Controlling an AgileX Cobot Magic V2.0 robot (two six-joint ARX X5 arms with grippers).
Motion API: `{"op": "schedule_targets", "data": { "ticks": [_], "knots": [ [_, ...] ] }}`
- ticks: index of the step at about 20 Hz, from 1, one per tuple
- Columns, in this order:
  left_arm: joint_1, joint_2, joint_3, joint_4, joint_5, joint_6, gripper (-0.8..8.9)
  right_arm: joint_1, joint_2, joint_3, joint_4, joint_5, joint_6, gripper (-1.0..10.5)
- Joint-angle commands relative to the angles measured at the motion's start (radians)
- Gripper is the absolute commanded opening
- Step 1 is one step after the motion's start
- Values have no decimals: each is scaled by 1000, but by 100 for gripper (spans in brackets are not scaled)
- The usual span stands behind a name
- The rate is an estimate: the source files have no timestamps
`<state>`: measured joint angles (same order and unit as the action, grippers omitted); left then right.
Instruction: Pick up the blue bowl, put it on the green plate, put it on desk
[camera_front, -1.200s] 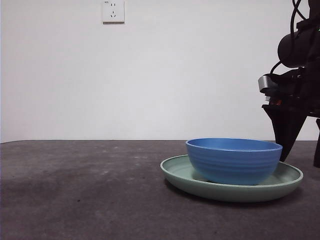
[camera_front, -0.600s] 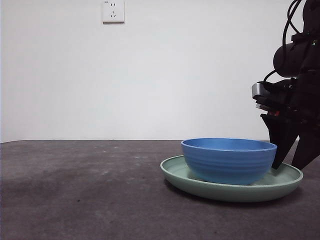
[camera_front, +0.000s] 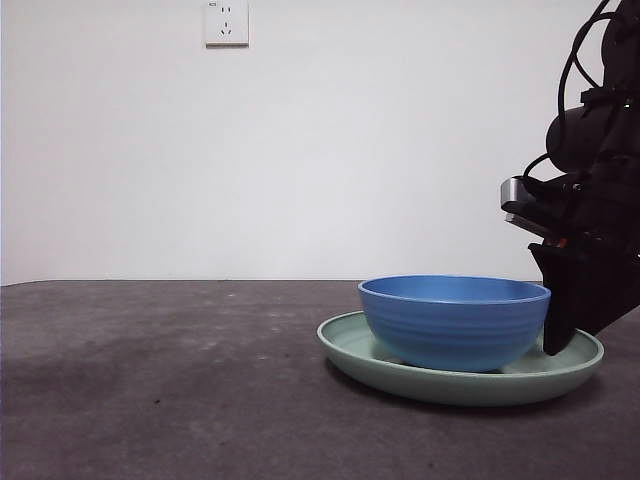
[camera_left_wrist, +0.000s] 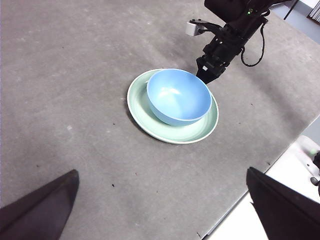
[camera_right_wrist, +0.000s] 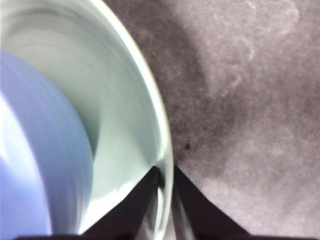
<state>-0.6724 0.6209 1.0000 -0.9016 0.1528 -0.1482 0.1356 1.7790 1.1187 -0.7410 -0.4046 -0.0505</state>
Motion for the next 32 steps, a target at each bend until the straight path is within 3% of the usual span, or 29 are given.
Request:
{"op": "schedule_targets", "data": {
  "ticks": [1, 3, 7, 10, 14, 18, 22, 29, 32],
  "knots": [
    [-8, 5, 13, 5, -3, -3, 684, -8, 18, 13, -11, 4, -14, 11],
    [-8, 5, 13, 5, -3, -3, 684, -24, 18, 14, -18, -5, -13, 11],
    [-8, 5, 13, 5, -3, -3, 684, -71, 11, 17, -37, -114, -8, 11],
    [-8, 5, 13, 6, -3, -3, 684, -75, -3, 17, -45, -119, -5, 11],
    [-8, 5, 13, 8, -3, -3, 684, -59, -23, 22, -47, -140, 37, 11],
    [-8, 5, 13, 8, -3, -3, 684, -24, -29, 25, -44, -229, 88, 11],
    [-8, 5, 13, 9, -3, -3, 684, 61, -29, 25, 6, -230, 166, 11],
    [-8, 5, 13, 8, -3, -2, 684, 233, -3, 25, 234, -221, 391, 11],
    [-8, 5, 13, 8, -3, -3, 684, 276, 16, 26, 288, -179, 445, 11]
  ]
}}
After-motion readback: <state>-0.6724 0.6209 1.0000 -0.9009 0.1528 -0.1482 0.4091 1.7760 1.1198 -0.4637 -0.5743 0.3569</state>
